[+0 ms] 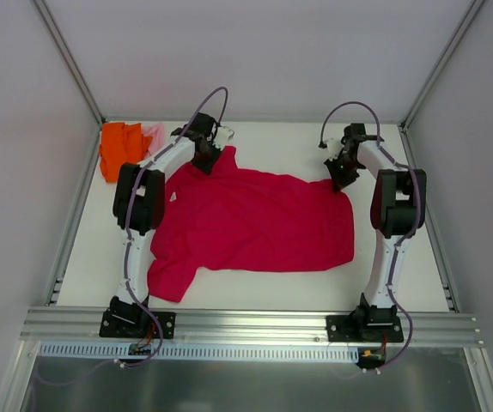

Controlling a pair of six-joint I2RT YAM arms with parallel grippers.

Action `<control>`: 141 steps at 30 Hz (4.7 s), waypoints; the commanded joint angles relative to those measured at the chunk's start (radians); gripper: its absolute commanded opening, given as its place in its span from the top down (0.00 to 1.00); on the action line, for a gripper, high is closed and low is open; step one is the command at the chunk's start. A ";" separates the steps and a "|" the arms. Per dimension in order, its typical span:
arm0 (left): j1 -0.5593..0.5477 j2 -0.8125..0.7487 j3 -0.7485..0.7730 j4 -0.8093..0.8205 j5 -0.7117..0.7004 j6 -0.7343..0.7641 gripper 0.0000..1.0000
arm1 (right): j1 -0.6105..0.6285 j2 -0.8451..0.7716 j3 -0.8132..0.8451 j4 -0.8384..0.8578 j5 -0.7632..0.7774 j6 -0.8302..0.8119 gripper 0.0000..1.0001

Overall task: Fold and stack the t-shirts
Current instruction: Grap the side of the flattened tshirt furthest away from the robot with both arms, then fold the flattened tshirt in 1/3 of the way, then grap the side of the flattened tshirt closest away from the robot with both arms

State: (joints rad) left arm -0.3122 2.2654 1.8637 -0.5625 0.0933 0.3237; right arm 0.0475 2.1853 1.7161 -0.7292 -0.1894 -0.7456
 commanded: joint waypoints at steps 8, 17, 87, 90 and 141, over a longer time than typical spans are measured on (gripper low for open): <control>0.009 -0.257 -0.132 0.144 0.019 -0.009 1.00 | 0.000 -0.237 -0.220 0.204 0.091 -0.006 0.99; 0.007 -0.408 -0.299 0.188 0.060 0.040 1.00 | -0.001 -0.412 -0.391 0.355 0.090 -0.012 0.99; -0.013 -1.062 -0.834 0.058 0.157 0.287 0.01 | 0.060 -0.886 -0.803 0.038 -0.027 -0.350 0.07; -0.013 -1.107 -0.839 -0.012 0.143 0.316 0.03 | 0.060 -0.933 -0.806 -0.016 -0.033 -0.359 0.07; -0.031 -0.994 -1.179 -0.298 -0.001 0.377 0.01 | 0.089 -0.921 -0.866 -0.087 -0.119 -0.431 0.07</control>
State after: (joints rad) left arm -0.3347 1.2652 0.7002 -0.8940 0.1177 0.7280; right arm 0.1299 1.2415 0.8577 -0.8154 -0.2783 -1.1446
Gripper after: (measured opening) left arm 0.987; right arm 0.933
